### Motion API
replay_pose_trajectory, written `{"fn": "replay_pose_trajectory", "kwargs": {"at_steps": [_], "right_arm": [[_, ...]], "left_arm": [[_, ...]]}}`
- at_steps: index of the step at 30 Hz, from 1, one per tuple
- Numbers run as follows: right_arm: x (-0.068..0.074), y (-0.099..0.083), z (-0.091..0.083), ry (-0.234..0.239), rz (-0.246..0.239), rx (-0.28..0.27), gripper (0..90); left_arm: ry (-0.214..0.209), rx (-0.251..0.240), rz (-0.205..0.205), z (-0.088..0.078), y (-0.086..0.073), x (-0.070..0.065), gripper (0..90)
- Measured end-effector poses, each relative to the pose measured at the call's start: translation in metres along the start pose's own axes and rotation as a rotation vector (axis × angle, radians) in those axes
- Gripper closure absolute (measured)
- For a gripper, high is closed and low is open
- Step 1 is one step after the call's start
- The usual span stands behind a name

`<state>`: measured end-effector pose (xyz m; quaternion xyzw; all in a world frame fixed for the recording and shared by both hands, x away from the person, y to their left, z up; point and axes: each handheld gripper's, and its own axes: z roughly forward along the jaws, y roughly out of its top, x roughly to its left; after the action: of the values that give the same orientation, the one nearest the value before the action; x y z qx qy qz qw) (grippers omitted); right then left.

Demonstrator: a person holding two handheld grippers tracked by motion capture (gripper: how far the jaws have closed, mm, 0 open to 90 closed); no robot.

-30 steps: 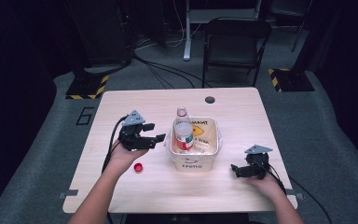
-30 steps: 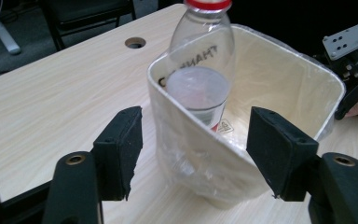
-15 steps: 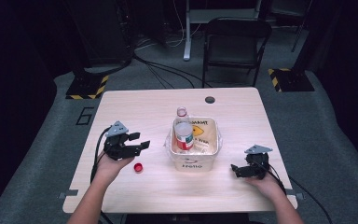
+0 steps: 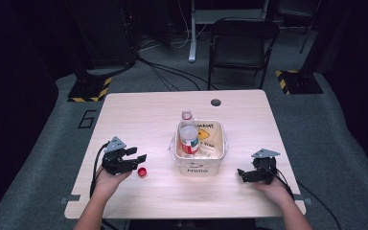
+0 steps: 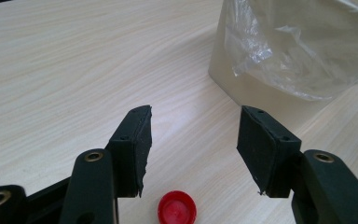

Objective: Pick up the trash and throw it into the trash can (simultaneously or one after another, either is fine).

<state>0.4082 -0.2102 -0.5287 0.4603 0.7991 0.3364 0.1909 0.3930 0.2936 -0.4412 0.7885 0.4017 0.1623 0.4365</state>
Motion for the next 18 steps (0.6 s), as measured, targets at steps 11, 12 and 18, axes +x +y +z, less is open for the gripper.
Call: {"fn": "replay_pose_trajectory", "kwargs": {"at_steps": [11, 12, 18], "right_arm": [[0.000, 0.000, 0.000, 0.000, 0.000, 0.000, 0.0], [0.000, 0.000, 0.000, 0.000, 0.000, 0.000, 0.0], [0.000, 0.000, 0.000, 0.001, 0.001, 0.001, 0.0]], "left_arm": [[-0.001, 0.040, -0.042, 0.009, -0.027, 0.008, 46.4], [-0.003, 0.046, -0.051, 0.010, -0.029, 0.008, 46.6], [-0.012, 0.059, -0.067, 0.016, -0.040, 0.011, 47.8]]}}
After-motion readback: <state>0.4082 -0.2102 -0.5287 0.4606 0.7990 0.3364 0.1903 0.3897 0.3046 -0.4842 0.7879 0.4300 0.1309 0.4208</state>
